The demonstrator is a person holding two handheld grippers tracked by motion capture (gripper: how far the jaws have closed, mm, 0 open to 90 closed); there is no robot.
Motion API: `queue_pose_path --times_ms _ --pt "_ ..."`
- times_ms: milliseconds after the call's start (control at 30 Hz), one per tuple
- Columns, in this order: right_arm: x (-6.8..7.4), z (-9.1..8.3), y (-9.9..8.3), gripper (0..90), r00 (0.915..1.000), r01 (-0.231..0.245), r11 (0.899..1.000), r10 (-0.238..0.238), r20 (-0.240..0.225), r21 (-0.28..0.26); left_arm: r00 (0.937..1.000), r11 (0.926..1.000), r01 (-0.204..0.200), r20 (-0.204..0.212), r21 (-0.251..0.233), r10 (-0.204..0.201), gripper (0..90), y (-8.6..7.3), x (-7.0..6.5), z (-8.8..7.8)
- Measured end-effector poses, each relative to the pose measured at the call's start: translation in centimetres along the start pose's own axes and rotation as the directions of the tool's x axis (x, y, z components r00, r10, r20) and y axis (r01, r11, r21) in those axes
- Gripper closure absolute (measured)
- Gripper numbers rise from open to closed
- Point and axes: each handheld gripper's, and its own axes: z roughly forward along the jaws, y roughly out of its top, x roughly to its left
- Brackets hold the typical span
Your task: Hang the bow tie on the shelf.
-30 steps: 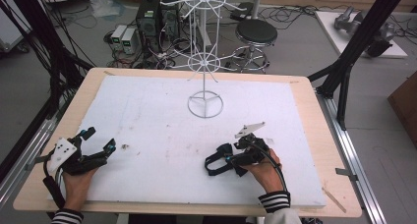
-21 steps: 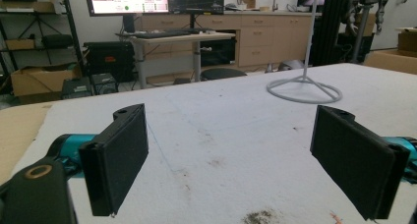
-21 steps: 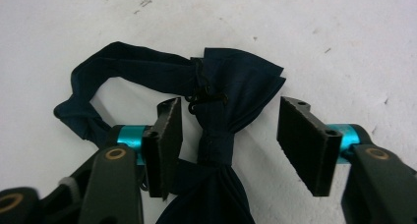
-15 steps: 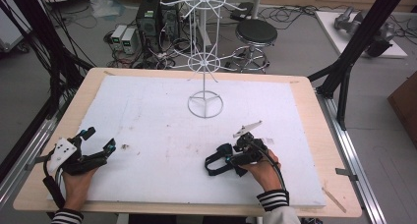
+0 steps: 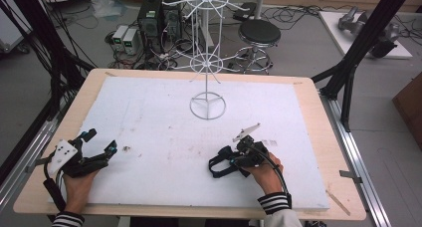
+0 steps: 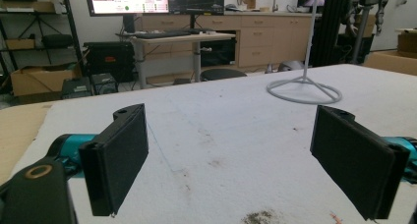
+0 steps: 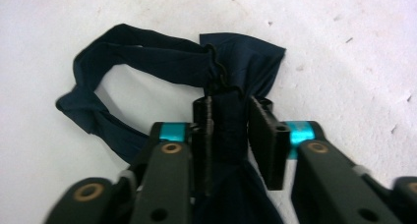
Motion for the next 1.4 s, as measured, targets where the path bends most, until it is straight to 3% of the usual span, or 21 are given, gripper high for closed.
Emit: queue_pose_path --times_ms 367,533,633,733,1100,1167,1333,1400 --pt "0.0 -0.4 0.1 75.4 1.0 -0.008 0.999 0.007 -0.005 -0.045 1.0 1.0 -0.001 0.001 0.0 0.001 14.9 0.0 0.0 0.0" --pt "0.0 -1.0 0.1 75.5 0.9997 -0.026 0.994 0.026 -0.003 -0.107 1.0 1.0 -0.001 0.0 0.0 0.001 14.8 0.0 0.0 0.0" --pt "-0.1 -1.6 0.2 75.5 0.9997 -0.023 0.984 0.024 0.006 -0.174 1.0 1.0 -0.001 0.0 0.0 0.001 14.8 0.0 0.0 0.0" --pt "0.1 -2.0 0.3 75.6 0.9993 -0.025 0.978 0.03 0.022 -0.208 1.0 1.0 -0.001 0.0 0.0 0.001 14.9 0.0 0.0 0.0" --pt "0.5 -3.5 0.9 75.6 0.996 -0.024 0.925 0.055 0.07 -0.378 1.0 1.0 0.0 0.0 -0.001 0.0 14.8 0.0 0.0 0.0" --pt "0.5 -3.8 1.0 75.6 0.9951 -0.027 0.91 0.064 0.075 -0.414 1.0 1.0 0.0 0.001 0.0 0.0 14.9 0.0 0.0 0.0" --pt "0.5 -4.4 1.3 75.6 0.9925 -0.03 0.881 0.082 0.09 -0.473 1.0 1.0 0.0 0.001 0.0 0.0 14.8 0.0 0.0 0.0" --pt "0.5 -4.6 1.5 75.6 0.9918 -0.029 0.875 0.086 0.095 -0.483 1.0 1.0 0.0 0.001 0.0 0.0 14.9 0.0 0.0 0.0"
